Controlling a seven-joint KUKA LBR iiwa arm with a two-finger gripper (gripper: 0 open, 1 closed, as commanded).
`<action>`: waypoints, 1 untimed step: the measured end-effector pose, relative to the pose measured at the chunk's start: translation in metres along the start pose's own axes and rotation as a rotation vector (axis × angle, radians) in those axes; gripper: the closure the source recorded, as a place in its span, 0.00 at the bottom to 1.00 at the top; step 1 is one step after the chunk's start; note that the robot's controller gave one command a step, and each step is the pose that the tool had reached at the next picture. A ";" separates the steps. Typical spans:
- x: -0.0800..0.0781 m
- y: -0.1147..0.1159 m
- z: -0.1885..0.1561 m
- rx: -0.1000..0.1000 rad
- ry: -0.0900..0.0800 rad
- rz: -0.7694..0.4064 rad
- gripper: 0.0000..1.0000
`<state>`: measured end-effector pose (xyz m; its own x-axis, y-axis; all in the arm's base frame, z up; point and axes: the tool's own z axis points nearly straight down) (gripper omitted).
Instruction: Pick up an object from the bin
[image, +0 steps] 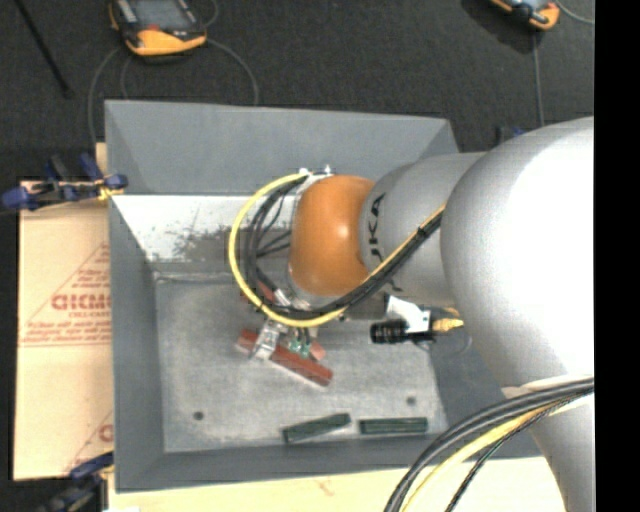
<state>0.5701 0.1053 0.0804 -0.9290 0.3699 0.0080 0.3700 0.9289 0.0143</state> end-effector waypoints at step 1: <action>0.000 0.000 -0.002 0.001 -0.002 -0.001 1.00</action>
Offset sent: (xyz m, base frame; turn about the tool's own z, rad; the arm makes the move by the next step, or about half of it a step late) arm 0.0000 -0.0001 0.0214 0.0000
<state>0.5699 0.1055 0.0821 -0.9293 0.3692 0.0064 0.3693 0.9292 0.0134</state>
